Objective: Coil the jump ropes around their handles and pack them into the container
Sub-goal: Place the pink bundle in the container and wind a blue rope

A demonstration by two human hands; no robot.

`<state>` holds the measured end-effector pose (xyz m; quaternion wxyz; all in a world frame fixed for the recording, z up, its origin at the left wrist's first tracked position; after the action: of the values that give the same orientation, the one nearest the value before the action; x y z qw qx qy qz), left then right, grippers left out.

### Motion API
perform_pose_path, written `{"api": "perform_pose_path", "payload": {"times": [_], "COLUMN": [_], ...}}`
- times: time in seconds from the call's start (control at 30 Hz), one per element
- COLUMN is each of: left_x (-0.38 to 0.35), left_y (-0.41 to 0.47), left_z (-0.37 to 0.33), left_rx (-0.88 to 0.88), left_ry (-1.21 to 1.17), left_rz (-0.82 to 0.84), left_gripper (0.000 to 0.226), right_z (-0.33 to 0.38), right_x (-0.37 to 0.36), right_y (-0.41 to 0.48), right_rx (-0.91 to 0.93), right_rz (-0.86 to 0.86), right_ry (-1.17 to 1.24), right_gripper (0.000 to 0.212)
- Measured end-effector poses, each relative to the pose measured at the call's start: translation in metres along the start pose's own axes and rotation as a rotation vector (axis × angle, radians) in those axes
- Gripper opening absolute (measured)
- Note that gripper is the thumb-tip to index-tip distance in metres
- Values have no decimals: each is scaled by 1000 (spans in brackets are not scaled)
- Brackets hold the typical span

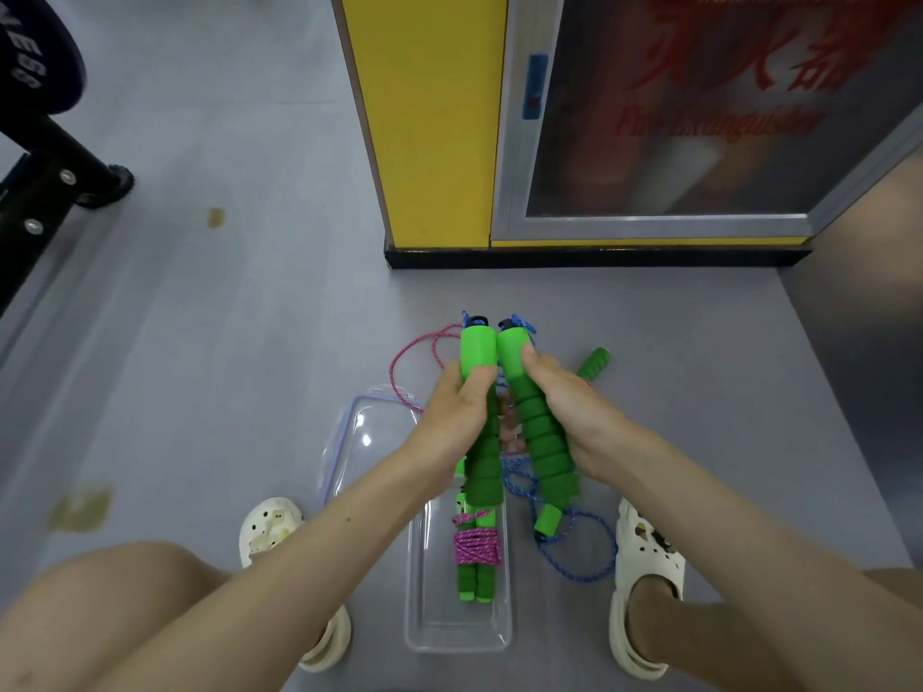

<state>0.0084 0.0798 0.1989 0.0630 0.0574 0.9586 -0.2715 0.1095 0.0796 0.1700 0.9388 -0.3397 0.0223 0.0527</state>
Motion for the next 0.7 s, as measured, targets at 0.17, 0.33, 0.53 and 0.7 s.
{"api": "perform_pose_path", "payload": {"times": [0.17,0.33,0.53,0.7], "left_x": [-6,-3,-10,0], "left_y": [3,9,6,10], "left_z": [4,16,10,15], "left_rx": [-35,44,-40,-80], "left_ry": [61,12,24,205], "left_rz": [26,77,223,92], "left_gripper": [12,14,35,70], "right_z": [2,5,8,2], "right_x": [-6,-7,-12,-8], "right_y": [4,2,0,5], "right_rx": [-16,-31,3,-11], "right_rz": [84,132,145,58], "right_ry": [219,308,347,382], "right_gripper": [36,35,34,35]}}
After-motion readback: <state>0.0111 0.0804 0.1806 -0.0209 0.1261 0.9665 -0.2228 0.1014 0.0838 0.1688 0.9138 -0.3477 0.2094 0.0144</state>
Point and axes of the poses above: each hand's wrist, its own y-axis towards the middle knuckle, its own x-axis out of the back of the hand, z = x × y, the point moved 9 cm from there along y, towards the middle knuckle, and after that the axes turned 5 degrees about -y, right-handed, at the moved point
